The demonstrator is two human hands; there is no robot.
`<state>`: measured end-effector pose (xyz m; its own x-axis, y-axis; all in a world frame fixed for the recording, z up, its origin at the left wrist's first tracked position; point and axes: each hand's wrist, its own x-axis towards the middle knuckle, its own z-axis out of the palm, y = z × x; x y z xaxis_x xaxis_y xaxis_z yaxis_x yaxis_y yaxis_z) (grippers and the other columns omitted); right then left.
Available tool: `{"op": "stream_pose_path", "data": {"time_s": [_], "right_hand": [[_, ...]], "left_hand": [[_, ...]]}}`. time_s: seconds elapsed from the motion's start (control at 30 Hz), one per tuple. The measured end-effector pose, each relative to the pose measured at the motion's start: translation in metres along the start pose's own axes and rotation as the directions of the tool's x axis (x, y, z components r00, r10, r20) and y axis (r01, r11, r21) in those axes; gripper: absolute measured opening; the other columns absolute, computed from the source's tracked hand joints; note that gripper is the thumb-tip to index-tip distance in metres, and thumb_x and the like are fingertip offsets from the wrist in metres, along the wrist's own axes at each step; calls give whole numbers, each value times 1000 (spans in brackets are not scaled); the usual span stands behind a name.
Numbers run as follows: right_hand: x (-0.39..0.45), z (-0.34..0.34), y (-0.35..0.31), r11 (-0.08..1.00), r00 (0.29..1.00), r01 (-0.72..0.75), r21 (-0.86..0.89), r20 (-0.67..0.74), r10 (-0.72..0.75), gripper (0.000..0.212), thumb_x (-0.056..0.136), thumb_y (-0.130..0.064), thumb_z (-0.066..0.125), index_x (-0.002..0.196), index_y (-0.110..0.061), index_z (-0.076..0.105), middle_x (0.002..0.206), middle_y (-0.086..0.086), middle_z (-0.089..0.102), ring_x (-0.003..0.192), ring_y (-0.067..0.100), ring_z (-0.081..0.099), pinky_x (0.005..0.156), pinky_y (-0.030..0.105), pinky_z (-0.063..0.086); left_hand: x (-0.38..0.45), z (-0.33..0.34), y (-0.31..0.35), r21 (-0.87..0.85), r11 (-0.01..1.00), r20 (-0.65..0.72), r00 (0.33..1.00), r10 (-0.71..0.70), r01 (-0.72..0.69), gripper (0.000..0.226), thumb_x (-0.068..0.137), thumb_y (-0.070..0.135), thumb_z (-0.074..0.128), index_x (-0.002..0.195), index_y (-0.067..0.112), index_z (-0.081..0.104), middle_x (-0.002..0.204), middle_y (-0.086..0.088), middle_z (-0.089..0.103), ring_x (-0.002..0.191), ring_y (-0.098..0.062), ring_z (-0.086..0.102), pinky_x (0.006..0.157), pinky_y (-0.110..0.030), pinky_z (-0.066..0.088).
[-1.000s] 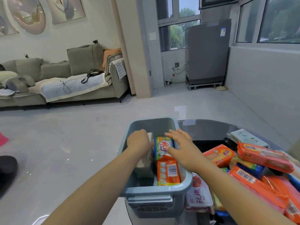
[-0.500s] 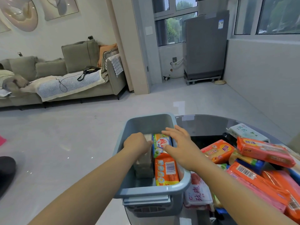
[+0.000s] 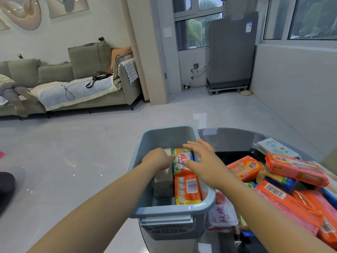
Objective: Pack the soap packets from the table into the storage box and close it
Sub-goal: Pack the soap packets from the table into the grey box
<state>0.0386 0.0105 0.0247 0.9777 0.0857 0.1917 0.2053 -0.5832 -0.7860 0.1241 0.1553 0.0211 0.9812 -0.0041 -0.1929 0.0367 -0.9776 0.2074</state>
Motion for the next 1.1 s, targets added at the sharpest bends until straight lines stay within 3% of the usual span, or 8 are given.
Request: {"op": "stream_pose_path", "data": {"time_s": [0.2, 0.27, 0.33, 0.43, 0.53, 0.63, 0.9, 1.1], "right_hand": [[-9, -12, 2, 994, 1000, -14, 106, -25, 16, 43, 91, -27, 51, 131, -38, 42, 149, -8, 29, 136, 7, 25, 97, 22, 30], [-17, -20, 4, 986, 998, -15, 167, -62, 26, 39, 92, -26, 50, 130, -35, 45, 138, -8, 45, 113, 0, 48, 78, 9, 44], [-26, -29, 7, 985, 992, -3, 171, -120, 24, 36, 92, -25, 49, 128, -32, 49, 123, -13, 53, 92, -11, 51, 60, 4, 43], [-40, -43, 16, 991, 976, 6, 135, -218, 24, 33, 93, -21, 48, 125, -28, 53, 116, -15, 56, 99, -7, 49, 73, 8, 40], [-55, -57, 25, 996, 952, 28, 86, -305, -1, 30, 92, -17, 49, 119, -29, 57, 106, -16, 60, 92, -10, 52, 63, 2, 42], [-66, -78, 39, 1000, 917, 30, -5, -397, -29, 28, 90, -12, 51, 112, -27, 62, 95, -14, 64, 87, -10, 54, 63, 5, 42], [-89, -124, 96, 978, 869, -157, -139, -489, 70, 25, 86, -13, 52, 104, -20, 69, 106, -1, 69, 92, 11, 58, 72, 24, 42], [-99, -136, 124, 896, 804, -373, -243, -567, 181, 28, 84, -16, 55, 109, -15, 65, 117, 11, 63, 108, 28, 51, 91, 39, 39]], "left_hand": [[-35, -19, 9, -253, 941, -301, 943, 143, -224, 42, 93, 38, 43, 126, 16, 55, 130, -5, 58, 114, -21, 55, 84, -30, 43], [-50, -24, 14, -356, 870, -380, 903, 199, -341, 34, 93, 34, 44, 120, 19, 59, 128, -4, 58, 111, -18, 56, 85, -28, 42], [-65, -25, 23, -423, 804, -405, 881, 245, -418, 29, 92, 32, 45, 114, 21, 62, 120, -3, 61, 103, -14, 58, 82, -26, 44], [-87, -21, 42, -453, 730, -430, 843, 323, -511, 27, 92, 29, 46, 110, 20, 65, 111, -1, 64, 99, -11, 58, 77, -20, 44], [-102, -17, 64, -443, 691, -460, 806, 372, -571, 27, 91, 25, 47, 107, 18, 67, 111, 0, 66, 103, -11, 58, 83, -21, 42], [-114, -10, 91, -445, 677, -422, 804, 419, -586, 26, 90, 24, 48, 106, 19, 67, 114, 2, 66, 108, -12, 57, 93, -28, 40], [-128, 30, 157, -551, 652, -218, 844, 491, -521, 32, 91, 22, 44, 120, 18, 57, 121, -2, 58, 81, 0, 48, 60, -9, 33], [-115, 64, 184, -623, 698, -110, 923, 369, -353, 36, 94, 29, 43, 125, 16, 56, 127, -3, 58, 110, -17, 55, 94, -34, 46]]}}
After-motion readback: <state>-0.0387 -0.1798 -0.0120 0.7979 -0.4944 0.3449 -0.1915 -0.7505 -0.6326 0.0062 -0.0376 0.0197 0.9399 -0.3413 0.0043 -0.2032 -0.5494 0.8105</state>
